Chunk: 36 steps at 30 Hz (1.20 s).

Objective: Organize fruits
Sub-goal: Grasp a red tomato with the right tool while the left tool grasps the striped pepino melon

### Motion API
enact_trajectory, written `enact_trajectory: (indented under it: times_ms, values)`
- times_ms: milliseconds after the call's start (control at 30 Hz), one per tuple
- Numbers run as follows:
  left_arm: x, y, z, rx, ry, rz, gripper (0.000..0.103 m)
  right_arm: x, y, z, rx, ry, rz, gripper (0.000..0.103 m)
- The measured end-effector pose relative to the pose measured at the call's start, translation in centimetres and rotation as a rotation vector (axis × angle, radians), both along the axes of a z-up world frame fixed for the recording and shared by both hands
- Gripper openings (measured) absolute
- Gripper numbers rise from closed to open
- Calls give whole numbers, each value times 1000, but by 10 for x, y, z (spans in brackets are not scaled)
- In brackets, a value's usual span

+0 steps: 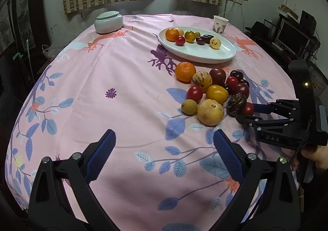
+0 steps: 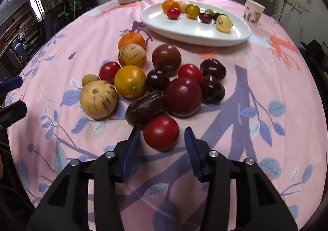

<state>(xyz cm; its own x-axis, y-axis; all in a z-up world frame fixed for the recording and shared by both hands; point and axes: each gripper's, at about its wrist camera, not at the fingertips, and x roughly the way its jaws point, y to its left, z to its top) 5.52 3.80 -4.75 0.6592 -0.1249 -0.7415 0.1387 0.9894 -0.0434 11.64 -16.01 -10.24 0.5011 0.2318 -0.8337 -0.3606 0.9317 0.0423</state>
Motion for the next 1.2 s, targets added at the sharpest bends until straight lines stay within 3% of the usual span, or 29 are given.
enact_trajectory:
  times_ms: [300,533,700,867,1100,1200]
  values:
    - [14,-30,-8,-1,15,-69,98,-32,-24,23,69,-46,-41,33]
    - [35,-58,-23,-29,60,-131,97,-61,-52,23,131,-37,-94,33]
    - [52,-71,-40,-48,132,-165,72,-67,-65,21,158,-35,-116,33]
    - [64,-74,-50,-48,172,-155,57,-67,-71,20,188,-35,-122,33]
    - [73,-79,-52,-29,169,-147,57,-65,-69,18,190,-24,-113,33]
    - [73,-80,-51,-22,162,-148,47,-65,-68,18,191,-25,-111,33]
